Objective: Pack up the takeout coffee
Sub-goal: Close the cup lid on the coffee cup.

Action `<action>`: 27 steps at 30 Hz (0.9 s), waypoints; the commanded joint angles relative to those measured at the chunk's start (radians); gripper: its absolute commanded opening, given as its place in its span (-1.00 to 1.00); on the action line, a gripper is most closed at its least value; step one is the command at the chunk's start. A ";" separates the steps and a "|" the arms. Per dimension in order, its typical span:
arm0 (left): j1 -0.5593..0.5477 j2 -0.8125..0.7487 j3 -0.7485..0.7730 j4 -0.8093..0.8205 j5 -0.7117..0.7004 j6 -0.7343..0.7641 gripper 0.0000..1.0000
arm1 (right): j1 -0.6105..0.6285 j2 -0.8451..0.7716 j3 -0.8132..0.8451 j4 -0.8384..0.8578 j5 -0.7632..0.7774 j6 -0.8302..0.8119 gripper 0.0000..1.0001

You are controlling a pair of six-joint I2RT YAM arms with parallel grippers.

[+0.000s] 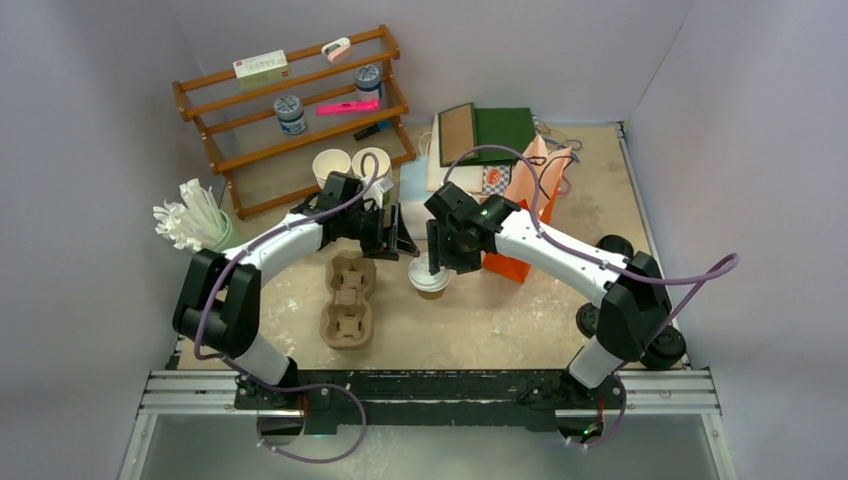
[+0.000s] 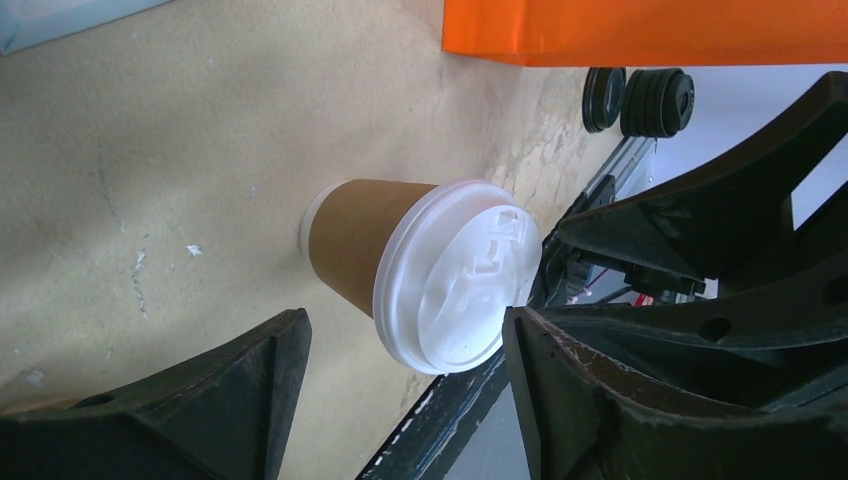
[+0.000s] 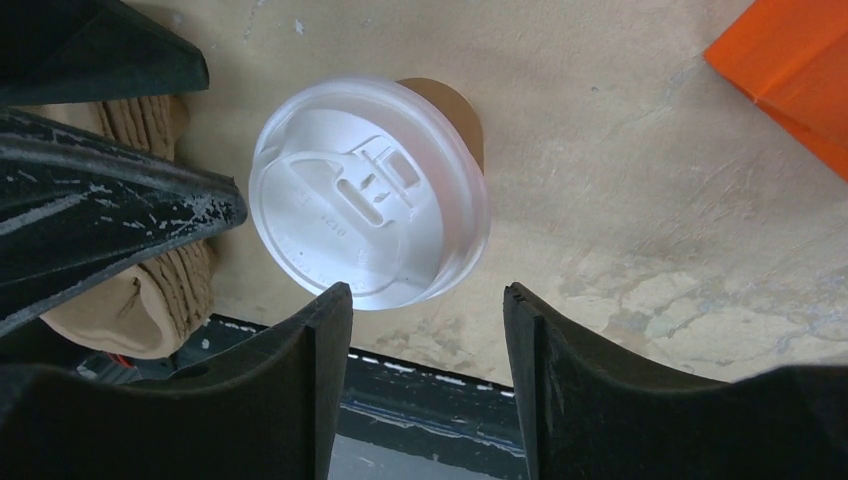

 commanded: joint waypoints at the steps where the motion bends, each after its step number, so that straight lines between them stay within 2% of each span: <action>1: -0.016 0.017 -0.017 0.054 0.059 -0.020 0.47 | -0.012 0.000 -0.032 0.014 -0.017 0.038 0.20; 17: -0.026 0.040 -0.022 0.069 0.095 -0.028 0.41 | -0.034 -0.031 -0.065 0.035 -0.036 0.054 -0.40; 27: -0.026 0.045 -0.019 0.068 0.102 -0.021 0.33 | -0.033 -0.028 -0.019 0.013 -0.018 0.035 -0.55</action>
